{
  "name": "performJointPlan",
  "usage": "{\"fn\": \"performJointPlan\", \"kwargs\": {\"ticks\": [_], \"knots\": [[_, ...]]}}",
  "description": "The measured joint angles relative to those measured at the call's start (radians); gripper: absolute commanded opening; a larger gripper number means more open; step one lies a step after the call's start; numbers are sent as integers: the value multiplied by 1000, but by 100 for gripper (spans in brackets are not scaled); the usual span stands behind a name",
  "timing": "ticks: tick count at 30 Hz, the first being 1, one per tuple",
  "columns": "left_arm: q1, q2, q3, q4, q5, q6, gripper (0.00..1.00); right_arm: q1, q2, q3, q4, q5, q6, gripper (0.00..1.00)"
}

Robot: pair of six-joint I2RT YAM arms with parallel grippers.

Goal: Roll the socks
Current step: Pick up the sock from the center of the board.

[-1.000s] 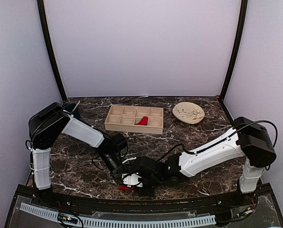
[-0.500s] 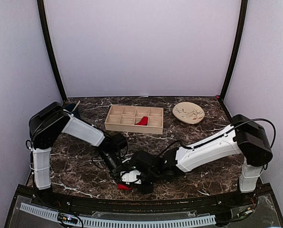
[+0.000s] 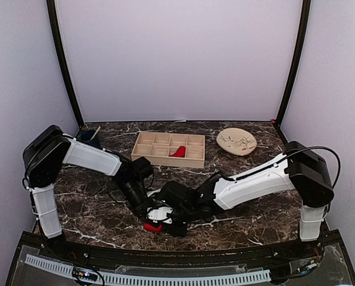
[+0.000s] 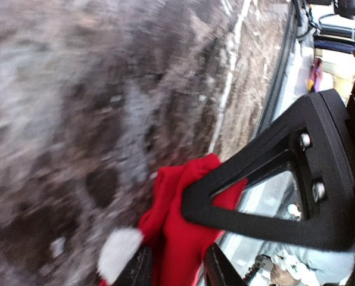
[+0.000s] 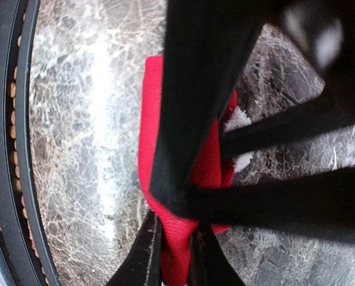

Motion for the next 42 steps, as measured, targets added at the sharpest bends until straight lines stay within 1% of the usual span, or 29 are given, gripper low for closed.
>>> {"fn": "performJointPlan", "kwargs": {"ticks": [4,11,16,25,27,33,36,42], "knots": [[32,-39,-14,-6,-60,-13,35,-8,1,3,-3,-17,23,1],[112,-101,-16,-5,-235,-53,37,-13,0,1,-3,-30,49,0],[135,-123,-2,-5,-341,-85,38,-13,-7,-10,2,-32,68,0],[174,-149,110,22,-500,-165,41,-30,-32,-35,-6,-55,109,0],[182,-151,134,38,-538,-182,44,-39,-40,-39,-16,-55,121,0],[214,-172,179,103,-683,-248,56,-77,-69,-48,-61,-51,147,0],[243,-179,206,147,-759,-278,56,-104,-85,-48,-77,-49,154,0],[287,-155,297,187,-830,-303,56,-163,-114,-41,-114,-45,162,0]]}}
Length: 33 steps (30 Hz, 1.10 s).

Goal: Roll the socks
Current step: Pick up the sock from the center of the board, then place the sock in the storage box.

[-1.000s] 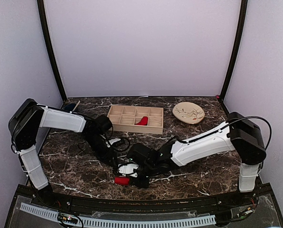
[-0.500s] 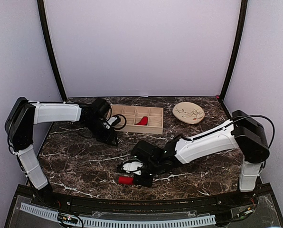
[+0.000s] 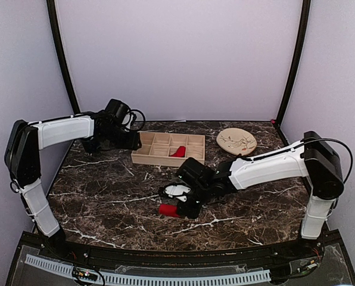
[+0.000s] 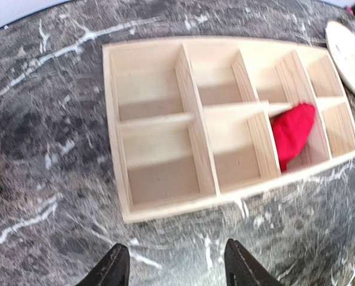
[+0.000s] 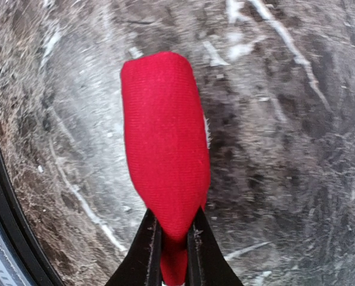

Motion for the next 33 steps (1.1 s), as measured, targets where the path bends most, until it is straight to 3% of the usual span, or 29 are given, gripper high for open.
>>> {"fn": "performJointPlan", "kwargs": {"ticks": [8,18,33], "knots": [[11,119,77,31,-15,-8,57,-107,-30,45,-42,30,4,0],[18,161,103,26,-10,-11,57,-251,-29,253,-85,128,8,0],[20,196,103,38,-6,-10,57,-357,211,564,-111,342,45,0]]}}
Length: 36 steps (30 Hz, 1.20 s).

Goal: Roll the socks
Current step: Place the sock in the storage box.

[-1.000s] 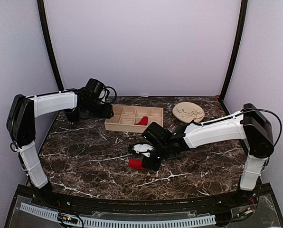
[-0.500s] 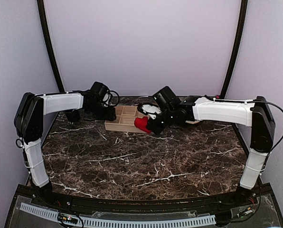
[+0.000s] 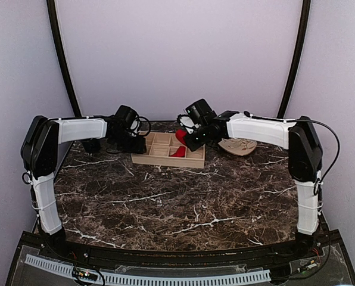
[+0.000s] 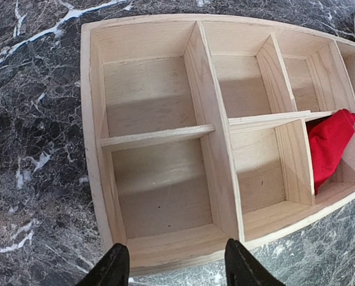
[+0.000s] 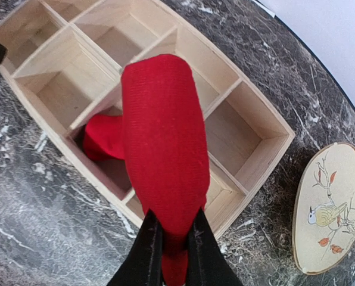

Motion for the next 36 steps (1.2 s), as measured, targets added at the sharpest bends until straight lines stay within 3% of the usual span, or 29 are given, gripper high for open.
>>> {"fn": "performJointPlan", "kwargs": {"ticks": [16,27,36], "knots": [[0,31,2,22,5,4,56,-48,80,12,-17,97,11,0],[0,41,6,30,6,8,56,-48,54,-92,-6,132,15,0],[0,48,8,40,9,8,56,-48,16,-80,-10,164,4,0]]}}
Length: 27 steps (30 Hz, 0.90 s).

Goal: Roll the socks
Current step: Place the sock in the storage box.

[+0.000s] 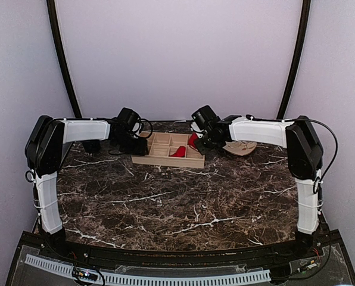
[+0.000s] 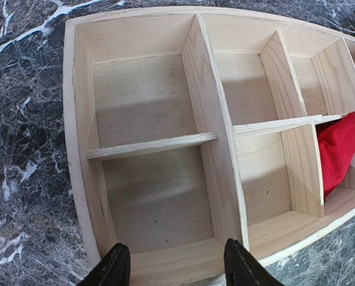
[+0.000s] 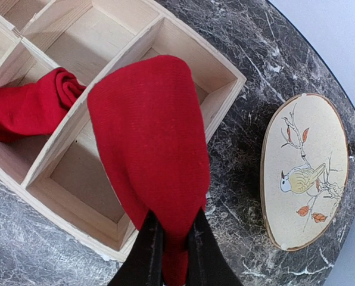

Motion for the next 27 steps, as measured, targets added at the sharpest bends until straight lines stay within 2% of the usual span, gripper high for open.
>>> {"fn": "performJointPlan", "kwargs": {"ticks": [6,15,27], "knots": [[0,2,0,2,4,0,56,3,5,19,-10,18,-11,0],[0,9,3,10,5,0,55,32,111,177,-84,29,-22,0],[0,11,3,24,10,1,52,51,135,163,-152,101,11,0]]}}
